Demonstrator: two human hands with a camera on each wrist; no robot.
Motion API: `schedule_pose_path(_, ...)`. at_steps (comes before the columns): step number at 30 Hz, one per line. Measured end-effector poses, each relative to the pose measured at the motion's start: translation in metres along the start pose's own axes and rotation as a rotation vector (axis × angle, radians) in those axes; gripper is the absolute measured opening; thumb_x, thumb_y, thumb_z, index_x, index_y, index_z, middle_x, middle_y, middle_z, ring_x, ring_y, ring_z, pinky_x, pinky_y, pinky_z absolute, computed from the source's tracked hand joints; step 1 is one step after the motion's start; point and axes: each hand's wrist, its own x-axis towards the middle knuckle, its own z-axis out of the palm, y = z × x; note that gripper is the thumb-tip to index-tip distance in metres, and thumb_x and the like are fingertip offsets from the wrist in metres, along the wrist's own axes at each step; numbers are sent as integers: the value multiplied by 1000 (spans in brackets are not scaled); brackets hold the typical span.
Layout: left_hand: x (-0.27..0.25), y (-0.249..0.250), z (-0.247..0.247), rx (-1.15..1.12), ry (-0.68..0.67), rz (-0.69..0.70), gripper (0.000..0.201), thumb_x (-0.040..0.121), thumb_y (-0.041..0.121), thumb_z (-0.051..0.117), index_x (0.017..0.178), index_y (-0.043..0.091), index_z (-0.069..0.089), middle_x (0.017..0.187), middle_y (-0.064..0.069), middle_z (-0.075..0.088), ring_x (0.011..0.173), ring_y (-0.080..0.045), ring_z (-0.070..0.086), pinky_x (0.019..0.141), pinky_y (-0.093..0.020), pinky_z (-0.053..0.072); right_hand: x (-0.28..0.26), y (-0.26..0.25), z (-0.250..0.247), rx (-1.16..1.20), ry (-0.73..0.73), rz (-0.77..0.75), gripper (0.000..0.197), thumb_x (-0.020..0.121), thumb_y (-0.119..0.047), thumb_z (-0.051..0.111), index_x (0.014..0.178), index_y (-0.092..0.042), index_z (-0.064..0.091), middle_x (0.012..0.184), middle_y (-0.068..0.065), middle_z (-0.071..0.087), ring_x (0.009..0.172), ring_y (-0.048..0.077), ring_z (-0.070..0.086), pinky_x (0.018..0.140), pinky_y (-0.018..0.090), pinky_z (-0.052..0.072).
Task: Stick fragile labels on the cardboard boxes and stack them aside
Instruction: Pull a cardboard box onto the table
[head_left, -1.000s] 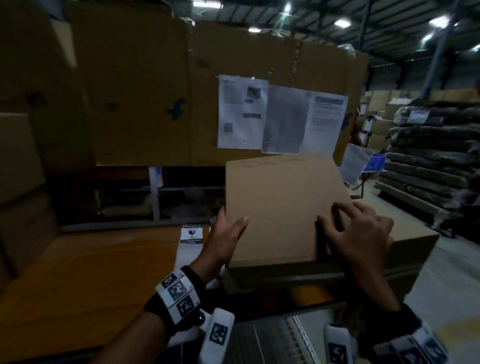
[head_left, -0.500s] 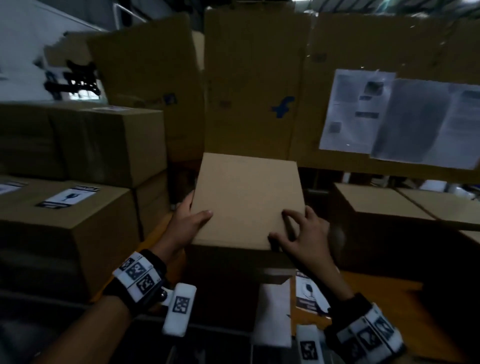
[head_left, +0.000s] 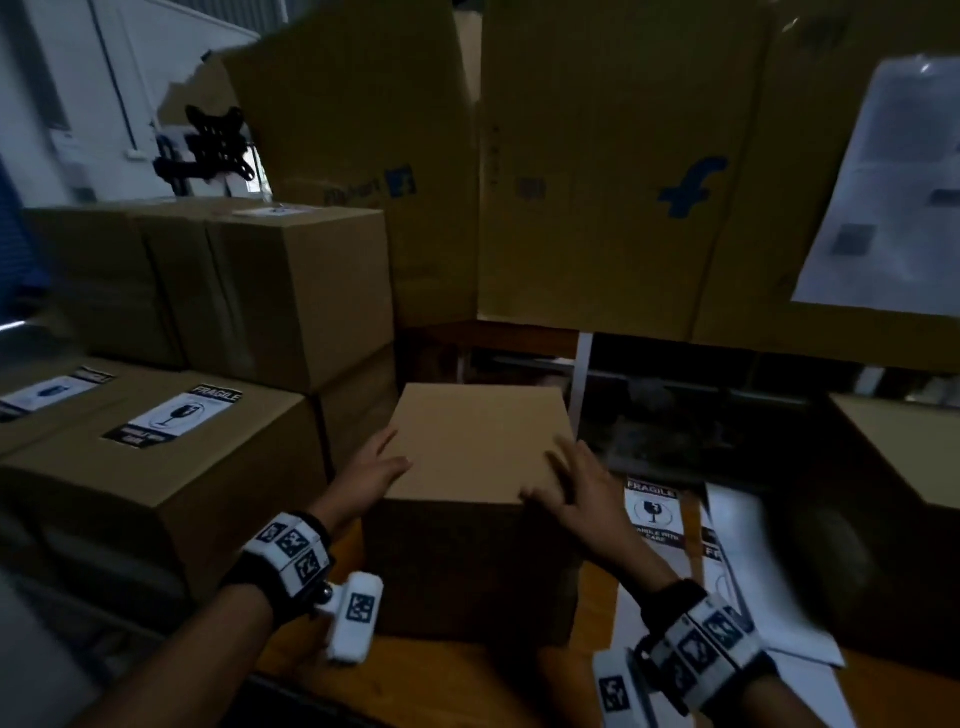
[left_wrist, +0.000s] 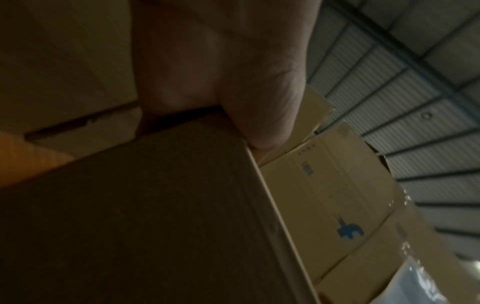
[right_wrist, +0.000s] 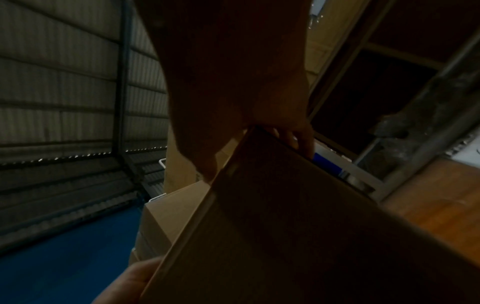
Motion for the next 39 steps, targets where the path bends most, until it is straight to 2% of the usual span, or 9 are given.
schedule_pose_path(3, 15, -3, 2, -29, 5, 5, 57, 100, 15, 52, 152, 19, 29, 147, -2, 39, 121, -14, 43, 97, -27, 36, 12, 4, 7, 173, 122, 93, 70, 91, -49, 61, 146, -16, 31, 139, 5, 52, 122, 26, 54, 96, 42, 48)
schedule_pose_path(13, 39, -54, -1, -302, 22, 102, 63, 98, 31, 53, 153, 32, 22, 159, 6, 22, 143, -17, 27, 110, -35, 30, 52, -63, -13, -92, 281, -11, 68, 84, -53, 67, 140, -24, 41, 121, -4, 59, 104, 16, 58, 83, 35, 52)
schedule_pose_path(17, 48, -93, 5, -378, -119, -89, 64, 98, 24, 55, 152, 28, 21, 150, 2, 35, 131, -21, 42, 106, -42, 40, 57, -99, 5, -375, 257, -121, 65, 86, -54, 64, 139, -26, 42, 136, -1, 52, 121, 22, 49, 101, 44, 42)
schedule_pose_path(21, 89, -127, -5, -201, -86, -12, 79, 76, 59, 71, 141, 25, 42, 144, -6, 47, 128, -24, 49, 108, -48, 41, 45, -101, 44, -527, 39, -169, 73, 90, -47, 62, 152, -27, 29, 158, -5, 29, 142, 25, 26, 113, 41, 26)
schedule_pose_path(25, 103, -51, -42, -287, 113, 137, 28, 100, 22, 53, 124, 9, 50, 110, -2, 55, 110, -22, 52, 86, -28, 38, 29, -88, 69, -615, -64, -266, 68, 94, -35, 59, 153, -29, 26, 162, -9, 18, 149, 16, 12, 119, 39, 13)
schedule_pose_path(28, 120, -29, -54, -229, 38, 106, 37, 100, 29, 52, 131, 10, 47, 118, -7, 54, 110, -23, 52, 84, -30, 39, 27, -72, 76, -602, 71, -224, 69, 90, -46, 61, 150, -35, 29, 161, -6, 22, 149, 21, 15, 116, 54, 21)
schedule_pose_path(31, 115, -22, -56, -259, -118, 21, 42, 103, 39, 41, 134, 11, 50, 123, -7, 58, 111, -24, 54, 80, -30, 42, 20, -55, 80, -368, 386, 76, 91, 77, -76, 57, 149, -34, 21, 157, 3, 24, 142, 28, 27, 110, 53, 36)
schedule_pose_path(34, 97, -22, -48, -301, -265, -38, 31, 106, 39, 27, 126, 25, 46, 112, 7, 52, 106, -16, 49, 75, -25, 40, 9, -38, 89, 27, 404, 318, 93, 68, -93, 45, 142, -45, 15, 149, -1, 40, 130, 23, 47, 100, 46, 48)
schedule_pose_path(39, 98, -27, -46, -295, -280, 146, 33, 99, 32, 53, 123, 13, 60, 122, -8, 66, 99, -11, 68, 67, -17, 53, 19, -41, 61, 419, 503, 386, 96, 74, -71, 65, 149, -27, 24, 138, 1, 55, 115, 24, 60, 96, 52, 51)
